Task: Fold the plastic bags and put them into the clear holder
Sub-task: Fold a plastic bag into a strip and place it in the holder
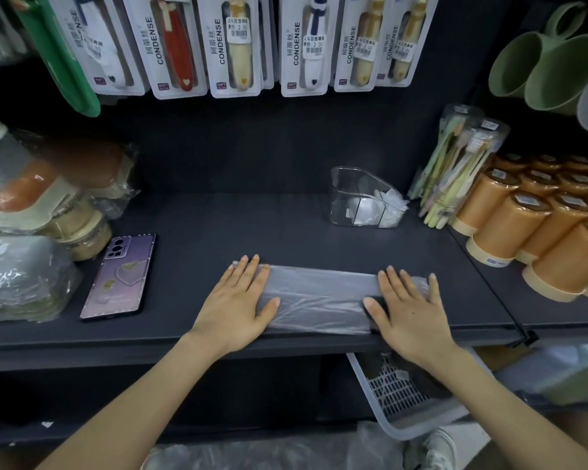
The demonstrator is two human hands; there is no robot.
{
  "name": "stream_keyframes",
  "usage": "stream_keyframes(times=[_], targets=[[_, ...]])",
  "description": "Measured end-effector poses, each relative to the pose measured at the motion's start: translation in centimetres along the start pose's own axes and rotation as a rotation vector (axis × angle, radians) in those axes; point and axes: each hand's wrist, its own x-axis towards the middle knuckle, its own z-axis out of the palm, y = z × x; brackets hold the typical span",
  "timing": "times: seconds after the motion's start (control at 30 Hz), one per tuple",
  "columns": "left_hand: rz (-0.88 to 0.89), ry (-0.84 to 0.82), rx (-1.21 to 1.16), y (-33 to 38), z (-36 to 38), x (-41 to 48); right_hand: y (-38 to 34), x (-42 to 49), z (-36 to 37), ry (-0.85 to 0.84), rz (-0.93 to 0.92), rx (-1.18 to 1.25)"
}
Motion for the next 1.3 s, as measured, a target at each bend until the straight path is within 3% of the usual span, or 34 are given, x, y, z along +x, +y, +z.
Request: stream_keyframes(times=[0.07, 0.23, 0.33, 0.43, 0.53, 0.63, 0.73, 0.83, 1.0, 1.3], targets=[[0.004, -0.006, 0.011, 0.0, -0.1, 0.0, -0.7, -0.4, -0.9, 0.108, -0.053, 0.064], [-0.004, -0.056, -0.054, -0.6, 0.0, 0.1, -4.8, -1.2, -0.3, 0.507, -0.513, 0.06], [-0.019, -0.056, -0.254, -1.1, -0.3, 0.2, -4.8, -0.8, 0.9, 0.637, -0.597, 0.132], [-0.027, 0.121, -0.525, -1.4, -0.7, -0.5, -4.7, -0.6, 1.5, 0.677, -0.622, 0.191], [0.058, 0.278, -0.636, -2.1, -1.3, -1.8, -4.5, -0.4, 1.3, 0.636, -0.599, 0.252], [0.082, 0.172, -0.683, -2.5, -1.9, -2.7, -4.4, 0.1, 0.3, 0.521, -0.55, 0.366], [-0.011, 0.105, -0.729, -2.9, -2.3, -2.2, -4.6, 1.0, -1.3, 0.334, -0.441, 0.498], [-0.126, 0.167, -0.781, -2.9, -2.3, -1.2, -4.5, 2.5, -3.1, 0.12, -0.342, 0.594], [-0.21, 0.249, -0.636, -2.3, -2.3, 0.2, -4.4, 4.9, -4.8, -0.111, -0.28, 0.785], [-0.35, 0.19, -0.672, -1.9, -2.6, 1.2, -3.3, 7.3, -4.5, -0.116, -0.099, 0.751]])
